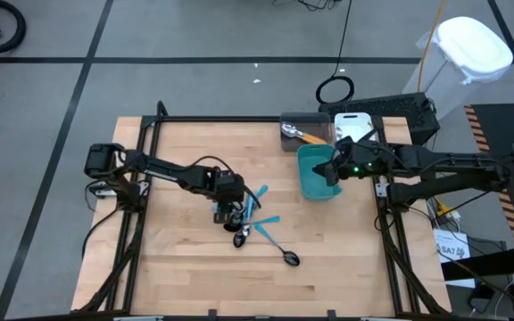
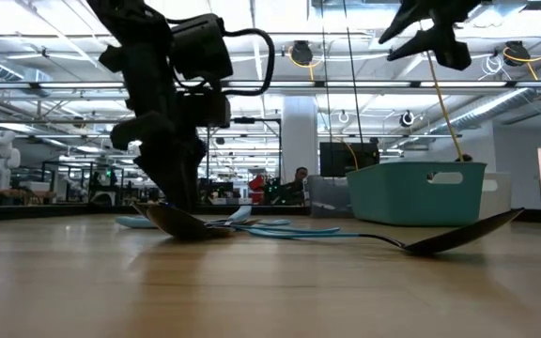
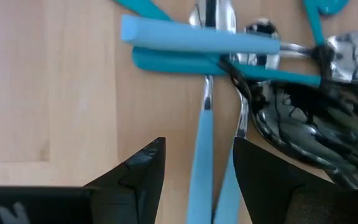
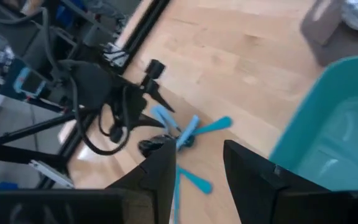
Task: Sort silverware by color (type)
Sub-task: Put the light blue spoon into the white bin
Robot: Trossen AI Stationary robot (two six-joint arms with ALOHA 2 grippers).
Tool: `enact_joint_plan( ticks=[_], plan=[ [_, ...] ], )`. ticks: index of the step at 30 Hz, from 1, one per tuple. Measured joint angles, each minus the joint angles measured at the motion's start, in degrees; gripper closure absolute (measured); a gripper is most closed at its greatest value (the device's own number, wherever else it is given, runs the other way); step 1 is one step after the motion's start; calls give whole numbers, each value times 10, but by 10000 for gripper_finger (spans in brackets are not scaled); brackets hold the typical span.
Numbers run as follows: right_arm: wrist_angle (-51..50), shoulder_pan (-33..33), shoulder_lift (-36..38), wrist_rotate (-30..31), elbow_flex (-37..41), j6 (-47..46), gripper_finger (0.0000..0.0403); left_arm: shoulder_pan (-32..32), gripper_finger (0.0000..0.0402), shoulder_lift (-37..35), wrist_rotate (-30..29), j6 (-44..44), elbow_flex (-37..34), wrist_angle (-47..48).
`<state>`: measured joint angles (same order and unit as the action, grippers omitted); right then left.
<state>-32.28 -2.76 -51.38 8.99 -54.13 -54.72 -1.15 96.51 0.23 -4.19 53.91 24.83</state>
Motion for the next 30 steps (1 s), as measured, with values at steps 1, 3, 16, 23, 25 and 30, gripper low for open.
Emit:
enact_joint_plan(
  ticks=[1,3,16,23,25,30],
  plan=[
    [9,3,-3,0,0,-2,273,0,217,0,0,-1,0,-12],
    [19,10,-10,0,0,-2,273,-2,227,0,0,0,0,-31],
    [25,25,-20,3,0,0,273,13,254,41,3,15,1,-52],
    [21,25,-20,1,0,30,273,14,254,51,0,45,3,-66],
    [21,25,-20,0,0,42,273,12,255,51,1,63,3,-66],
    [21,25,-20,-19,0,61,273,12,255,52,0,78,2,-66]
  ],
)
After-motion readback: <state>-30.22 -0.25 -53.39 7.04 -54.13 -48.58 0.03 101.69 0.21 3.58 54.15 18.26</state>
